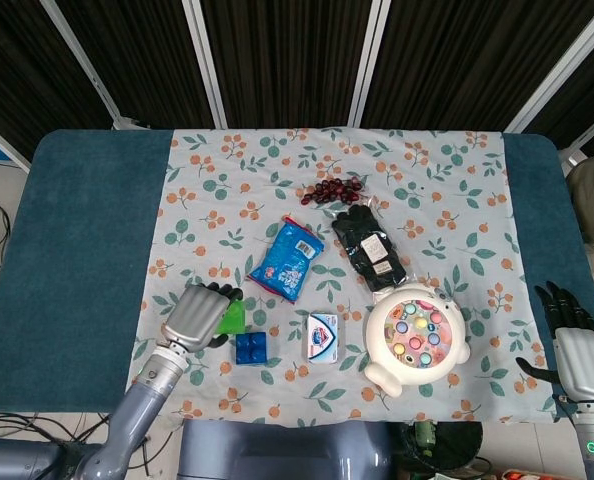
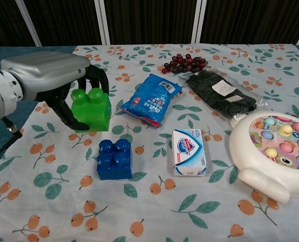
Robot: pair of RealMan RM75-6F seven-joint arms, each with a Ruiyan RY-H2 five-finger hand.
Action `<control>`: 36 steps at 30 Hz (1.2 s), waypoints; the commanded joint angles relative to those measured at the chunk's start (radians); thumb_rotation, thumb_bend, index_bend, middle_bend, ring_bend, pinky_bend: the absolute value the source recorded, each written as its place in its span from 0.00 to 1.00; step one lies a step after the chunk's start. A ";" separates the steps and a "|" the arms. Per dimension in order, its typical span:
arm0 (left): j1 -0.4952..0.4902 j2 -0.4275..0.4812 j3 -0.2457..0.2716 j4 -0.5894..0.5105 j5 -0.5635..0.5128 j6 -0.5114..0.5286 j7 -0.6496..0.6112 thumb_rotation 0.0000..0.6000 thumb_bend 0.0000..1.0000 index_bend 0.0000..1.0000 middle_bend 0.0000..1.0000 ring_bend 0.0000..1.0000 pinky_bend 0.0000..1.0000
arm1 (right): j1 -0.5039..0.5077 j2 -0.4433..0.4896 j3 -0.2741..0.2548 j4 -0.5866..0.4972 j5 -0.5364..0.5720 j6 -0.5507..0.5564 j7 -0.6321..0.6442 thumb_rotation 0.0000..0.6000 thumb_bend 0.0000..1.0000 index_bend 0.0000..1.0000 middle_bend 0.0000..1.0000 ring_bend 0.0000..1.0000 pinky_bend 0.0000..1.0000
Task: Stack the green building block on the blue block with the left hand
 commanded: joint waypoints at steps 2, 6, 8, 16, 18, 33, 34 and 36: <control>-0.024 -0.047 -0.010 0.009 -0.044 0.028 0.023 1.00 0.42 0.57 0.52 0.44 0.55 | 0.000 0.001 0.000 -0.002 0.000 -0.001 0.003 1.00 0.11 0.00 0.00 0.00 0.19; -0.041 -0.080 -0.015 0.018 -0.078 0.049 0.045 1.00 0.42 0.58 0.52 0.44 0.55 | 0.000 0.002 0.000 -0.003 0.002 -0.003 0.007 1.00 0.11 0.00 0.00 0.00 0.19; -0.047 -0.094 -0.016 0.022 -0.091 0.059 0.050 1.00 0.42 0.58 0.52 0.44 0.55 | 0.000 0.002 0.000 -0.004 0.003 -0.004 0.008 1.00 0.11 0.00 0.00 0.00 0.19; -0.066 -0.144 -0.017 0.030 -0.133 0.090 0.060 1.00 0.42 0.58 0.52 0.44 0.55 | 0.001 0.003 0.000 -0.005 0.003 -0.005 0.010 1.00 0.11 0.00 0.00 0.00 0.19; -0.070 -0.153 -0.015 0.032 -0.139 0.096 0.062 1.00 0.42 0.58 0.52 0.44 0.55 | 0.002 0.002 0.000 -0.005 0.002 -0.006 0.010 1.00 0.11 0.00 0.00 0.00 0.19; -0.085 -0.176 -0.002 0.049 -0.176 0.128 0.075 1.00 0.42 0.58 0.53 0.45 0.56 | 0.002 0.002 -0.001 -0.007 0.000 -0.006 0.012 1.00 0.11 0.00 0.00 0.00 0.19; -0.086 -0.178 -0.002 0.052 -0.177 0.126 0.071 1.00 0.42 0.58 0.53 0.45 0.56 | 0.002 0.002 -0.001 -0.007 0.000 -0.006 0.013 1.00 0.11 0.00 0.00 0.00 0.19; -0.088 -0.182 -0.001 0.058 -0.177 0.123 0.065 1.00 0.42 0.58 0.53 0.45 0.56 | 0.001 0.002 -0.001 -0.008 0.001 -0.006 0.013 1.00 0.11 0.00 0.00 0.00 0.19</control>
